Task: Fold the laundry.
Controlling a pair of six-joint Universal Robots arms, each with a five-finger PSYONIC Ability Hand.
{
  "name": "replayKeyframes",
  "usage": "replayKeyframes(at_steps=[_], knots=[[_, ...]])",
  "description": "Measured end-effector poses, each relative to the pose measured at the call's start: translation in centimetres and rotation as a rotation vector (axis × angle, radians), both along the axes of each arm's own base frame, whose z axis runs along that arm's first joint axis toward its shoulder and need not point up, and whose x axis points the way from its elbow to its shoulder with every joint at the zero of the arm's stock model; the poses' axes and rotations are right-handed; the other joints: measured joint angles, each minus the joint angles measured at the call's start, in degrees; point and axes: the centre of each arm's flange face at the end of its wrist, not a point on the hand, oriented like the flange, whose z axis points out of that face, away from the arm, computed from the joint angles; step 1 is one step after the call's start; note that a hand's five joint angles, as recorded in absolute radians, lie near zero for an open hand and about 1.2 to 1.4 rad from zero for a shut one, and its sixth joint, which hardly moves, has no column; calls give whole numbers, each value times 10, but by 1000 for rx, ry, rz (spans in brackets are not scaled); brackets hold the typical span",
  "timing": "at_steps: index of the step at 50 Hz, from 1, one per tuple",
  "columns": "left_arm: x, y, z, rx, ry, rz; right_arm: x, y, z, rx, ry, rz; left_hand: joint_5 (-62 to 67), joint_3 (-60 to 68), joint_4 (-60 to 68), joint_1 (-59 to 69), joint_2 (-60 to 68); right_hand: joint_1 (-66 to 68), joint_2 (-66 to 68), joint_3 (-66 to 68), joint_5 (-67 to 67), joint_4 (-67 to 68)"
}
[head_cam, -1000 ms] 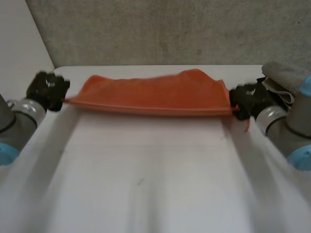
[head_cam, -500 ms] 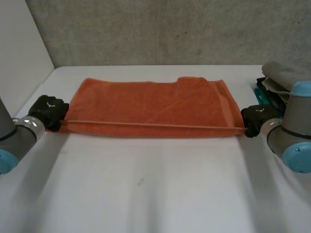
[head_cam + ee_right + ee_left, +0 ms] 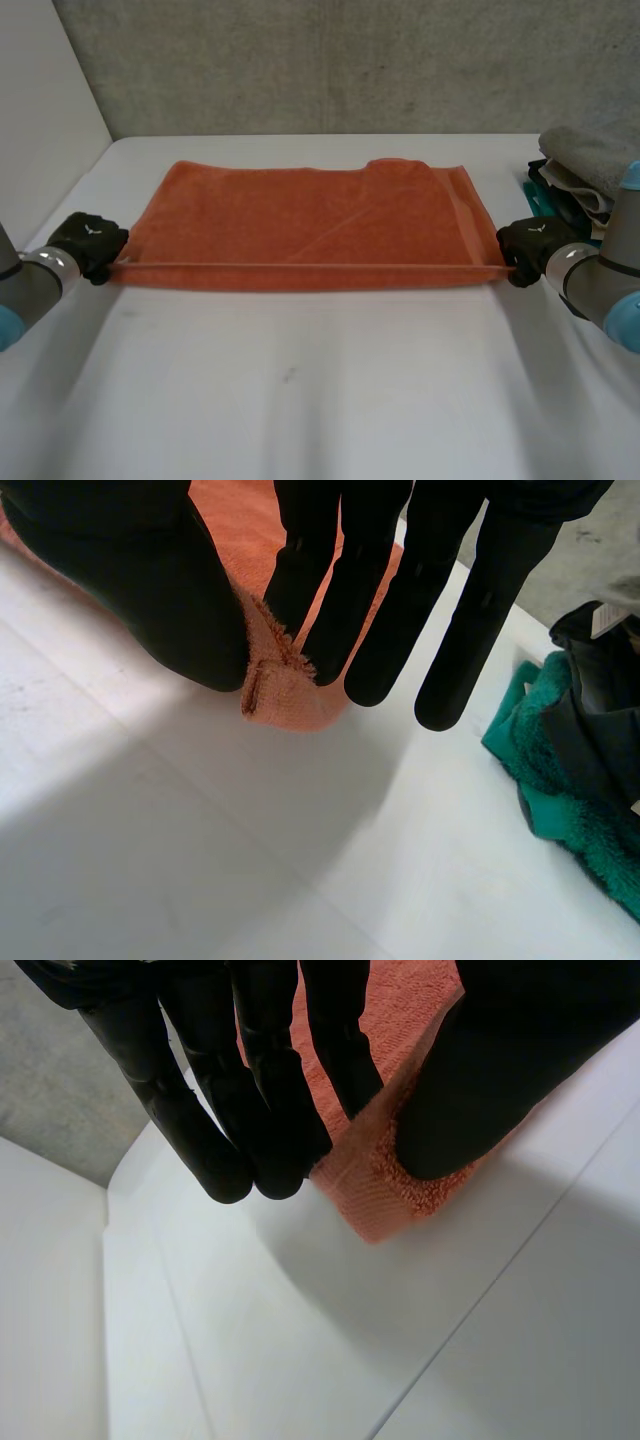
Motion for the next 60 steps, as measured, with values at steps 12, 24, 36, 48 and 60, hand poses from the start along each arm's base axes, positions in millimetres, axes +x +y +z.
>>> replayKeyframes(at_steps=[12, 24, 36, 48, 60], knots=[[23, 74, 30, 230, -131, 79, -18, 53, 22, 203, 341, 263, 0, 5, 4, 0, 4, 0, 0, 0, 0, 0], [34, 137, 49, 476, -313, 9, -43, 88, 41, 333, 577, 467, 0, 5, 4, 0, 4, 0, 0, 0, 6, 0], [-23, 49, 90, -1, -145, 1, -7, 20, 39, -53, 351, 240, 9, 5, 4, 0, 4, 0, 0, 0, 16, 0], [-58, -32, 78, -190, -110, 62, 27, -49, 28, -371, 304, 152, 9, 5, 4, 0, 5, 0, 0, 0, 16, 0], [-86, -45, 64, -191, -82, 54, 44, -79, 12, -431, 304, 64, -536, -558, -567, -543, -563, -520, -556, -561, -538, -567]])
